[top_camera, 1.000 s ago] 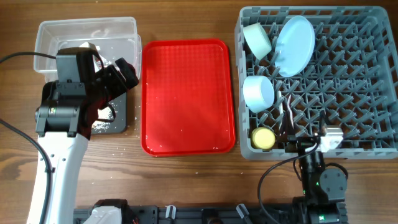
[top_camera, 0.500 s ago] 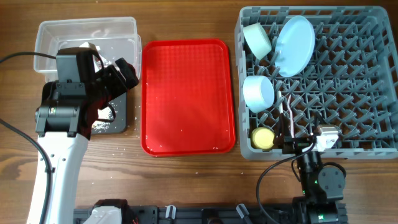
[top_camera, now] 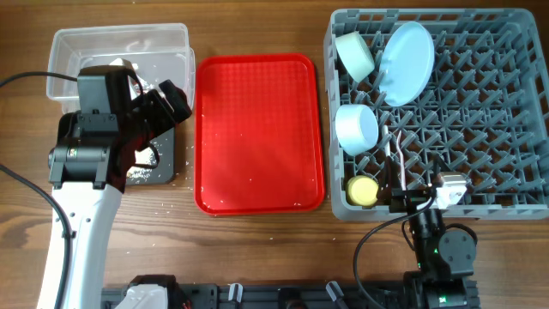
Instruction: Sort waste into correct bins and load items into the dishwasher rack
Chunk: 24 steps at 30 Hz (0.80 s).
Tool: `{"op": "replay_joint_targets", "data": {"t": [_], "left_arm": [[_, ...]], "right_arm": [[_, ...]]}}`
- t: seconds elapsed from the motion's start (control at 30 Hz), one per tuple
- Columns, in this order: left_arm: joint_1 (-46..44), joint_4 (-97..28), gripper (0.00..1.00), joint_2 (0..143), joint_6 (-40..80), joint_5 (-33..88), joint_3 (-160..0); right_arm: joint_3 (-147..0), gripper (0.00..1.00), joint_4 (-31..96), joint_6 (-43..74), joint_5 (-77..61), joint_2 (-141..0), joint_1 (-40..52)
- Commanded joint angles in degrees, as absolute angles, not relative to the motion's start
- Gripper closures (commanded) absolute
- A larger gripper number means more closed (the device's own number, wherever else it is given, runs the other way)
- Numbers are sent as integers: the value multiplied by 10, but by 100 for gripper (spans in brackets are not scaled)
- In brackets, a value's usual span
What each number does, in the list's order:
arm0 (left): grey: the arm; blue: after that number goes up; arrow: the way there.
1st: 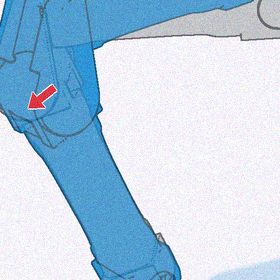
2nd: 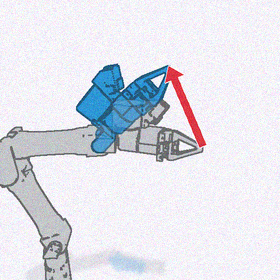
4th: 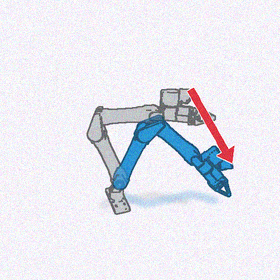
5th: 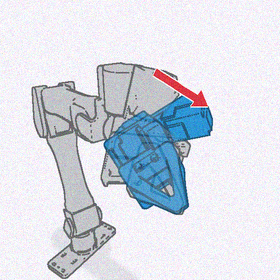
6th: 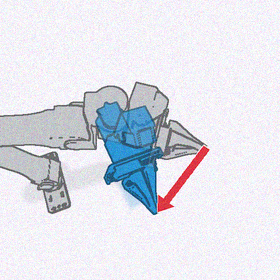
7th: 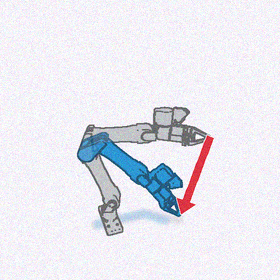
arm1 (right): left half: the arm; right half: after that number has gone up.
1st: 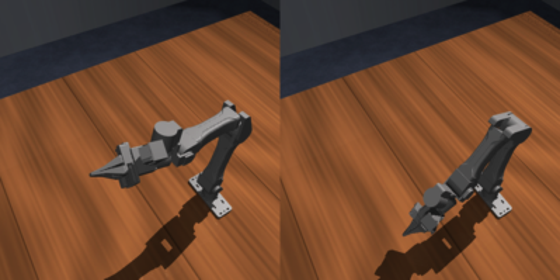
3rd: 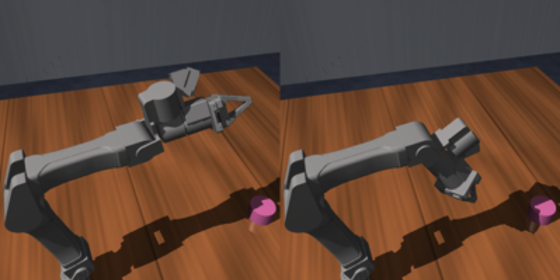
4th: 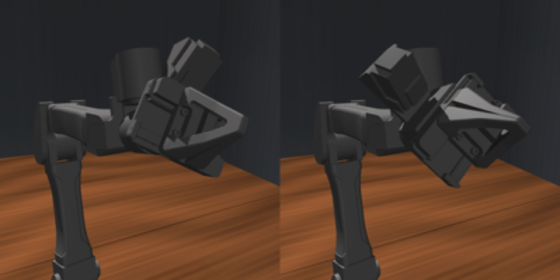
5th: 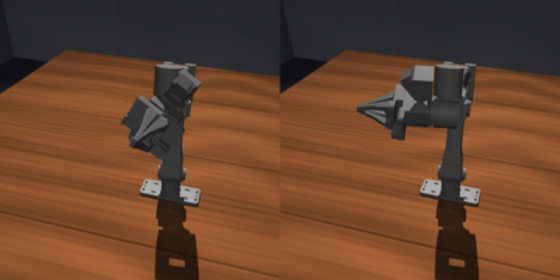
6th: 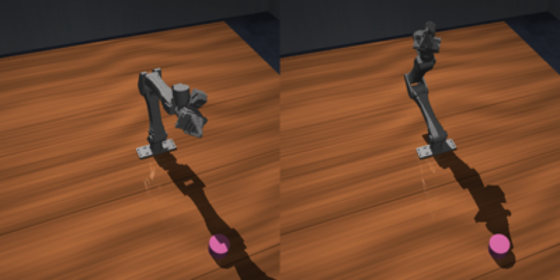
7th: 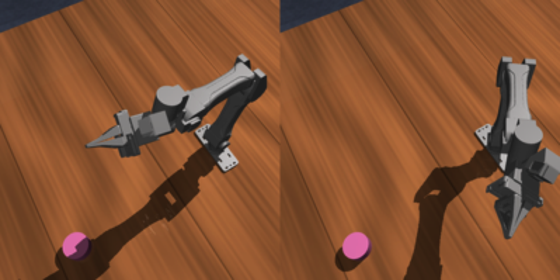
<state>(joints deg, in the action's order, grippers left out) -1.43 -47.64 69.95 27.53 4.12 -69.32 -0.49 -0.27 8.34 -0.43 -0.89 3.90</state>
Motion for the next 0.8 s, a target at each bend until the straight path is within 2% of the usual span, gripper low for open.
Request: {"op": "replay_joint_targets", "data": {"t": [0.0,0.23,0.43,0.6,0.77], "left_arm": [[-12,-454,0,671,272,21,-667],[-11,-157,0,485,191,60,-421],[-11,15,0,269,163,66,-191],[-7,62,0,134,152,66,-76],[-4,63,0,63,151,53,-31]], "right_arm": [[-3,1,-3,91,-14,-4,37],[-3,0,-3,91,-14,-4,37],[-3,0,-3,91,-14,-4,37],[-3,0,-3,91,-14,-4,37],[-3,0,-3,91,-14,-4,37]]}}
